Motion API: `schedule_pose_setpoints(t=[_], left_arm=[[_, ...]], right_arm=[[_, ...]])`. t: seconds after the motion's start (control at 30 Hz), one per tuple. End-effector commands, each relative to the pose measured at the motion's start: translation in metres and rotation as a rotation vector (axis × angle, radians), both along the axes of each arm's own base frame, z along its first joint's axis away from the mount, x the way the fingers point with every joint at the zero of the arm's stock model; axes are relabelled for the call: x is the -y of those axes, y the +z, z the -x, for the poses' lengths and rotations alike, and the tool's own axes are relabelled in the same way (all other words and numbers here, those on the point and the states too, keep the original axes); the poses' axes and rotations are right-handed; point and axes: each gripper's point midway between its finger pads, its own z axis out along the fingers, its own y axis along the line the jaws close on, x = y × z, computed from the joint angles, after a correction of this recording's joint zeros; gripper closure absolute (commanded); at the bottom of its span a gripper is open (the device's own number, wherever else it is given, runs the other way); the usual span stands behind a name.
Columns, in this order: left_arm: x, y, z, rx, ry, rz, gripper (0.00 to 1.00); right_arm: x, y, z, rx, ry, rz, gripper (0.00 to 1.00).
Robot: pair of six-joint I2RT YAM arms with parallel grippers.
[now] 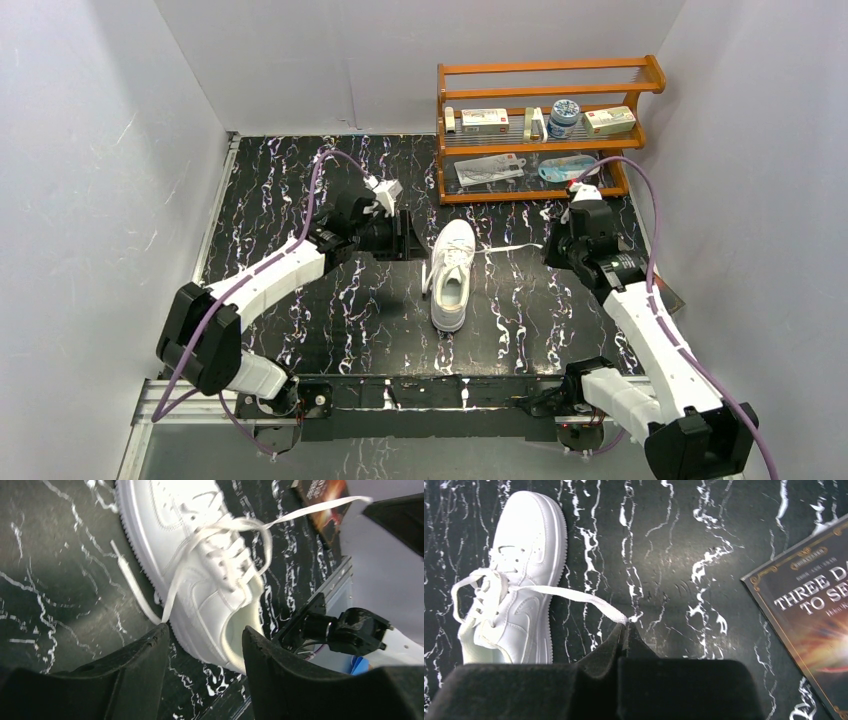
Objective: Tie the shoes
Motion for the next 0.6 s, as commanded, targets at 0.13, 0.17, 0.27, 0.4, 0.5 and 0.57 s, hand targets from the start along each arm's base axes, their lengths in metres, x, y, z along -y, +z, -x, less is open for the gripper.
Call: schedule_pose_setpoints(t=[0.13, 0.17, 0.27, 0.4, 0.5, 0.57], left_arm=[[0.0, -0.042, 0.009, -0.163, 0.077, 0.011, 0.53], [0.0, -0.049, 0.007, -0.198, 0.099, 0.012, 0.55], [0.011, -0.052, 0.0, -0.183, 0.084, 0.068, 0.55], [0.02, -0.054, -0.001, -0.05, -0.063, 0.087, 0.52], [0.028, -0.057, 0.009, 0.015, -0.201, 0.143, 0.5], [0.03, -0.064, 0.012, 0.057, -0.284, 0.135, 0.51]], right_arm=[[0.018, 0.059, 0.001, 0.163, -0.068, 0.024, 1.0], [0.017, 0.061, 0.001, 0.17, -0.062, 0.02, 1.0], [0.01, 0.063, 0.0, 0.176, -0.031, -0.003, 1.0], [0.001, 0.059, 0.001, 0.159, 0.001, -0.035, 1.0], [-0.001, 0.06, 0.003, 0.155, 0.015, -0.042, 1.0], [-0.001, 0.063, 0.005, 0.161, 0.019, -0.042, 1.0]])
